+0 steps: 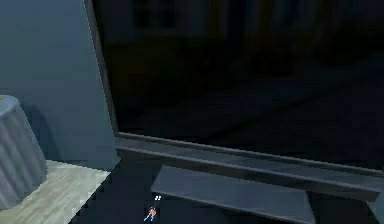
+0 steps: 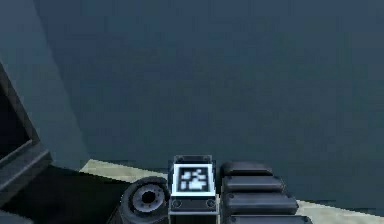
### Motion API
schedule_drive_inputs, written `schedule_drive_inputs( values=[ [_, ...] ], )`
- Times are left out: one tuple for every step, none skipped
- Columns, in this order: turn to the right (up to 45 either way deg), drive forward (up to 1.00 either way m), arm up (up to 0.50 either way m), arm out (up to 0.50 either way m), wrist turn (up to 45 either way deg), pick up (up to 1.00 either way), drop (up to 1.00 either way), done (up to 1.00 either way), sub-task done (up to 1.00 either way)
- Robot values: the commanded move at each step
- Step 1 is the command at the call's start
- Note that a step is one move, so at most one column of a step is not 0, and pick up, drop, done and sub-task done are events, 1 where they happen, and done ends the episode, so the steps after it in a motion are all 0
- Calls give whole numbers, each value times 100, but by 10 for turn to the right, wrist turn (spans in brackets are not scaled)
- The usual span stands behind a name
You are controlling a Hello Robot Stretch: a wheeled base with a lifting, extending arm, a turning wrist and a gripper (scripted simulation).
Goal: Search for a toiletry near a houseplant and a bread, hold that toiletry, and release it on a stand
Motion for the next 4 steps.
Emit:
schedule_drive_inputs(
  values=[
    [-60,0,0,0,0,0,0,0,0],
    [-30,0,0,0,0,0,0,0,0],
    [450,0,0,0,0,0,0,0,0],
    [210,0,0,0,0,0,0,0,0]
  ],
)
